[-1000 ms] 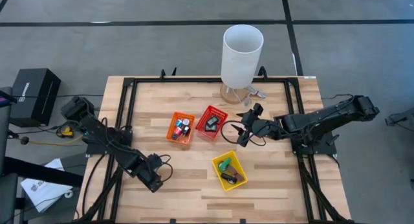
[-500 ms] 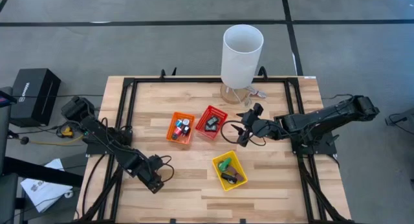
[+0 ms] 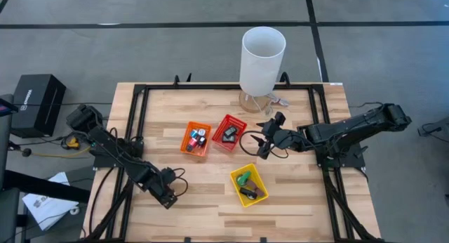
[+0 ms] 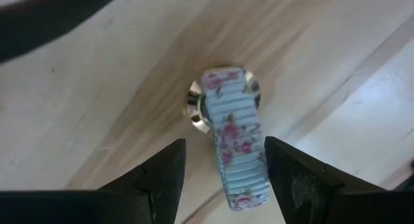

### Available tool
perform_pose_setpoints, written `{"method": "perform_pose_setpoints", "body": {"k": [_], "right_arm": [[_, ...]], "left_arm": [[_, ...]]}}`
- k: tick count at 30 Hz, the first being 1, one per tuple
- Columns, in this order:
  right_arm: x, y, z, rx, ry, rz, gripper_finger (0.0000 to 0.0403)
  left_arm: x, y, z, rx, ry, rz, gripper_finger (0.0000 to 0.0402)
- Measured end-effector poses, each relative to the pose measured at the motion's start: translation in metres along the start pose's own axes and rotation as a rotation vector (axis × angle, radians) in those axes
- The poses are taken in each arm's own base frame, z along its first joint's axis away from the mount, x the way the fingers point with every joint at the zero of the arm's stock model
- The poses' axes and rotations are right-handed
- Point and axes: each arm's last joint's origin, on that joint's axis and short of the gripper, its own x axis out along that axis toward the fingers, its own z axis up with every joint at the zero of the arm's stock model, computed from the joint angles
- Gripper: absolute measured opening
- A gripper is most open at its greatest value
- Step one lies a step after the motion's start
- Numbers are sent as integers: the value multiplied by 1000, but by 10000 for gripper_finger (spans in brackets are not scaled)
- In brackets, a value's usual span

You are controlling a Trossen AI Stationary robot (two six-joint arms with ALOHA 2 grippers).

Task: Pick & Place Office items
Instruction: Put the white wrist watch into the yellow bin

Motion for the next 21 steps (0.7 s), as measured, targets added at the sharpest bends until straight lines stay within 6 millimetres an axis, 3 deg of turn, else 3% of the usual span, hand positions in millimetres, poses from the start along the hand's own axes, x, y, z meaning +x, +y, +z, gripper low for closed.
{"method": "perform_pose_setpoints", "body": {"k": [4, 8, 15, 21], "right_arm": [[0, 0, 0, 0, 0, 0, 235], [0, 0, 0, 11, 0, 1, 235], [1, -2, 0, 140, 1, -9, 235], [4, -6, 1, 311, 4, -17, 235]], "left_arm": [[2, 2, 0, 5, 10, 5, 200], [2, 2, 0, 14, 10, 3, 168], [1, -1, 3, 17, 5, -25, 90], [-8, -12, 8, 88, -30, -144, 73]]}}
